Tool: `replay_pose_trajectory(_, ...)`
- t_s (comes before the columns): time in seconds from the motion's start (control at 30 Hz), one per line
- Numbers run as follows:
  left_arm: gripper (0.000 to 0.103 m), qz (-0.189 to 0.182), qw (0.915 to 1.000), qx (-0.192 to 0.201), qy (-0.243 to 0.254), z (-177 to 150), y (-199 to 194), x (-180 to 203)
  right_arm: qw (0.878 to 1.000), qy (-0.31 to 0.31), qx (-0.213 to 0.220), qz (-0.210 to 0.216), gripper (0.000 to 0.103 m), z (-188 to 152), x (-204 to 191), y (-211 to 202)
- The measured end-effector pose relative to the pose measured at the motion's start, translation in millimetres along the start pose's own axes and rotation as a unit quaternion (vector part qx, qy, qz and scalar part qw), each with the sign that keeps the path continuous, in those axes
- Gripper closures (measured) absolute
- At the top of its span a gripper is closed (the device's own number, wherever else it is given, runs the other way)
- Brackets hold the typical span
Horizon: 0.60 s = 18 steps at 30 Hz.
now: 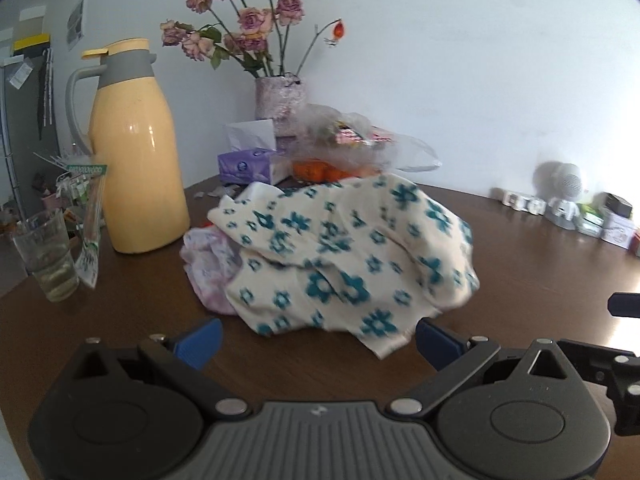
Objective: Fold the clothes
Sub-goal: 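Grasp the cream flowered garment with the right tool while the left tool grasps it too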
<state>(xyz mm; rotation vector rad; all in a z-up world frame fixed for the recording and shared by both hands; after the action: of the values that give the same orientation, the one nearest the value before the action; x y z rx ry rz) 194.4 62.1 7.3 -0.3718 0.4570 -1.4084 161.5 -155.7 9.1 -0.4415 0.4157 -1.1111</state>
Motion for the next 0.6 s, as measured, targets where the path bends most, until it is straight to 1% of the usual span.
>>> replay_pose_trajectory(0.13, 0.0, 0.023, 0.9997, -0.003, -0.007, 27.9, 37.2, -19.9, 1.0, -0.029, -0.01, 0.004, 0.0, 30.7, -5.2, 38.7)
replay_pose_trajectory(0.2, 0.001, 0.031, 0.9993, -0.013, -0.013, 40.2, 56.8, -30.6, 0.999, -0.033, -0.016, 0.009, 0.0, 37.6, -6.7, 49.7)
replay_pose_trajectory(0.27, 0.001, 0.03, 0.9991, -0.024, -0.016, 49.9, 74.5, -38.5, 0.999, -0.037, -0.024, 0.015, 0.001, 43.1, -8.0, 59.6)
replay_pose_trajectory(0.3, 0.002, 0.03, 0.999, -0.03, -0.015, 52.8, 83.3, -41.5, 0.999, -0.038, -0.027, 0.018, 0.003, 45.9, -8.7, 64.5)
replay_pose_trajectory(0.33, 0.007, 0.03, 0.9987, -0.039, -0.014, 55.1, 92.2, -44.3, 0.998, -0.04, -0.031, 0.021, 0.011, 48.7, -9.3, 69.4)
replay_pose_trajectory(0.37, 0.01, 0.03, 0.9982, -0.051, -0.014, 56.5, 101.1, -47.3, 0.998, -0.042, -0.035, 0.024, 0.022, 51.5, -10.0, 74.3)
replay_pose_trajectory(0.4, 0.014, 0.026, 0.9975, -0.064, -0.016, 56.8, 109.3, -50.0, 0.998, -0.044, -0.038, 0.027, 0.027, 54.3, -10.6, 79.2)
replay_pose_trajectory(0.43, 0.016, 0.018, 0.9968, -0.075, -0.021, 56.4, 116.0, -52.1, 0.998, -0.045, -0.042, 0.03, 0.032, 57.1, -11.3, 84.1)
replay_pose_trajectory(0.5, 0.018, -0.001, 0.9949, -0.094, -0.037, 54.9, 127.5, -56.1, 0.997, -0.049, -0.049, 0.035, 0.037, 62.6, -12.6, 93.9)
replay_pose_trajectory(0.53, 0.02, -0.011, 0.9937, -0.101, -0.046, 54.5, 132.4, -58.0, 0.997, -0.05, -0.053, 0.038, 0.045, 65.4, -13.2, 98.7)
replay_pose_trajectory(0.57, 0.021, -0.021, 0.9925, -0.105, -0.058, 54.9, 136.0, -60.0, 0.996, -0.052, -0.056, 0.041, 0.06, 68.2, -13.9, 103.6)
replay_pose_trajectory(0.6, 0.021, -0.033, 0.9911, -0.107, -0.071, 55.5, 138.7, -61.6, 0.996, -0.054, -0.06, 0.044, 0.068, 71.0, -14.5, 108.5)
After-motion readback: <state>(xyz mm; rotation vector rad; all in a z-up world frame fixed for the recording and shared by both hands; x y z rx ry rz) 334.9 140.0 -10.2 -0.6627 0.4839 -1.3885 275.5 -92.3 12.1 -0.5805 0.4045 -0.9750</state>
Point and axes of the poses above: each gripper's, at about its wrist camera, not at the fingertips, and y roughly the way its jaws point, x to its right, z to its top, the point moved 6 cm from there along y, roughly the way its jaws point, and after that the axes turned 5 degrees about z, right-handed, at the moved point
